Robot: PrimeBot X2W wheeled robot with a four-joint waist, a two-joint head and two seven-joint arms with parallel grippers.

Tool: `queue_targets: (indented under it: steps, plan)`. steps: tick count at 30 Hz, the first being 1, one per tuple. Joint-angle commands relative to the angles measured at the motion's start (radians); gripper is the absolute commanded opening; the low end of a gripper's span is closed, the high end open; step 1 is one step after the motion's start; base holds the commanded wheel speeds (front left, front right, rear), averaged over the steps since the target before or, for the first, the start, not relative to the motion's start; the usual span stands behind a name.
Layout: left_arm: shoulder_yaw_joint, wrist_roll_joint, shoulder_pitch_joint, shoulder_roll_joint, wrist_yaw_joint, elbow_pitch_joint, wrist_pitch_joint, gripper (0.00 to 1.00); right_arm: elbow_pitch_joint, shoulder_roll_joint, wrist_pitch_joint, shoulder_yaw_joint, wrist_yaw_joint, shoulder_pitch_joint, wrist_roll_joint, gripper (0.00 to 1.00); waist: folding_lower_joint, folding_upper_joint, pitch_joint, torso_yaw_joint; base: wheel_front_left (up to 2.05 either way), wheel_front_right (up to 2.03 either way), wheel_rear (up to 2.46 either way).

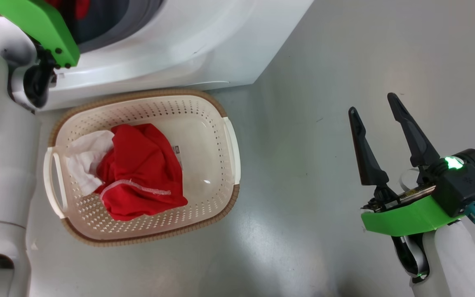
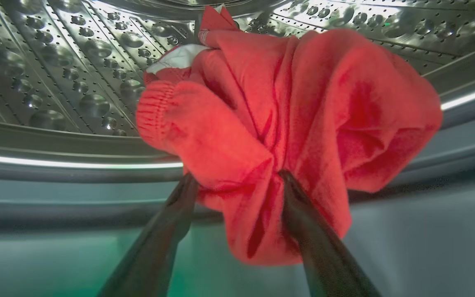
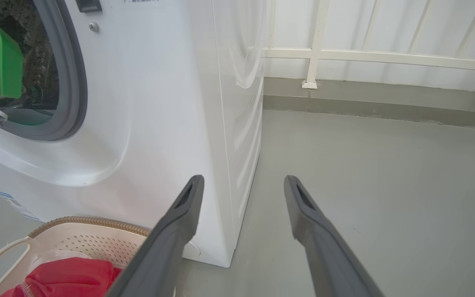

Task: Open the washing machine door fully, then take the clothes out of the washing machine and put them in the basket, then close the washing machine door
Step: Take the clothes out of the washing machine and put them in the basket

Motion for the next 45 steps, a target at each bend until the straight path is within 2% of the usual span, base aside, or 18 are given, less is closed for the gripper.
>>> queue_targets:
  steps: [1, 3, 5, 12, 33, 38, 39, 45]
  plan:
    - [0.003, 0.013, -0.017, 0.049, 0.005, -0.012, 0.002, 1.0, -0.027, -0.002, -0.006, 0.019, 0.005, 0.004, 0.007, 1.0, 0.0, 0.0, 0.002, -0.002, 0.0, 0.0, 0.0]
    - [-0.001, 0.013, -0.02, 0.05, 0.002, -0.009, 0.0, 1.0, -0.028, -0.002, -0.006, 0.019, 0.005, 0.004, 0.009, 1.0, 0.0, 0.0, 0.005, -0.003, 0.0, 0.0, 0.0]
    - [-0.006, 0.01, -0.023, 0.048, -0.011, -0.008, -0.006, 0.0, -0.031, -0.002, -0.006, 0.02, 0.005, 0.003, 0.012, 1.0, 0.0, 0.0, 0.009, -0.004, 0.0, 0.0, 0.0]
    - [-0.014, -0.001, -0.017, 0.039, -0.035, -0.008, -0.041, 0.0, -0.031, -0.002, -0.006, 0.014, 0.005, -0.002, 0.016, 1.0, 0.0, 0.0, 0.015, 0.001, 0.0, 0.0, 0.0]
    - [0.006, -0.017, 0.104, 0.034, -0.048, -0.15, -0.445, 0.0, -0.009, -0.002, -0.006, 0.003, 0.005, 0.0, 0.013, 1.0, 0.0, 0.0, -0.053, 0.046, 0.0, 0.0, 0.0]
    - [0.015, -0.01, 0.192, 0.03, -0.06, -0.262, -0.477, 0.0, -0.002, -0.002, -0.006, 0.001, 0.005, 0.008, 0.025, 1.0, 0.0, 0.0, -0.088, 0.048, 0.0, 0.0, 0.0]
    - [0.036, 0.007, 0.239, 0.028, -0.057, -0.343, -0.478, 0.0, -0.001, -0.002, -0.006, 0.004, 0.005, 0.012, 0.028, 1.0, 0.0, 0.0, -0.103, 0.048, 0.0, 0.0, 0.0]
    - [0.101, 0.089, 0.425, 0.0, -0.047, -0.581, -0.479, 0.0, 0.007, -0.002, -0.006, -0.002, 0.005, 0.026, 0.032, 1.0, 0.0, 0.0, -0.163, 0.047, 0.0, 0.0, 0.0]
